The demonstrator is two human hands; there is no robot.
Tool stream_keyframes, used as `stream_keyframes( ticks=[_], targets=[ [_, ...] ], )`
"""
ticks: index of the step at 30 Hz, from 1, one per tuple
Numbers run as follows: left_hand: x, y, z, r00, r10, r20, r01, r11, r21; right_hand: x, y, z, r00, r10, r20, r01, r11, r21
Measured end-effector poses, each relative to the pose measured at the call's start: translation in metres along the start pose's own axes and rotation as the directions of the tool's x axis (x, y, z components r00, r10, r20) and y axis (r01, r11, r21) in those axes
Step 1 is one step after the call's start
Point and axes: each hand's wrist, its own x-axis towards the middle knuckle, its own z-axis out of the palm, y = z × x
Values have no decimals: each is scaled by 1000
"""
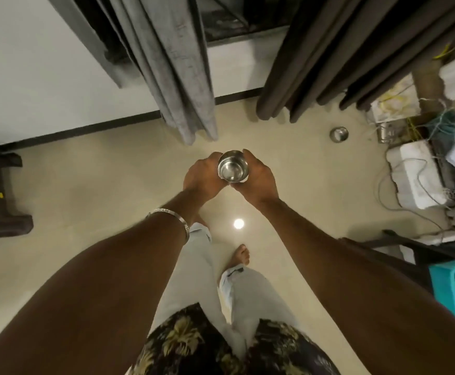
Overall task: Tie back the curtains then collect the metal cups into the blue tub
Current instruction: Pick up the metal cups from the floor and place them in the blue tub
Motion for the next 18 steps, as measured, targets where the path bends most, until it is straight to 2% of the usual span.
stream_keyframes(
  ticks=[9,14,18],
  targets=[
    [-74,141,32,961,238,139,-253,962,104,-109,41,-138,973,134,-191,-127,991,46],
    [-80,212,54,894,365,260,-411,899,152,-148,66,-196,922,223,-318,-213,975,67],
    [-72,268,78,805,457,379,-544,823,164,-162,90,-231,849,335,-408,-316,942,114]
  ],
)
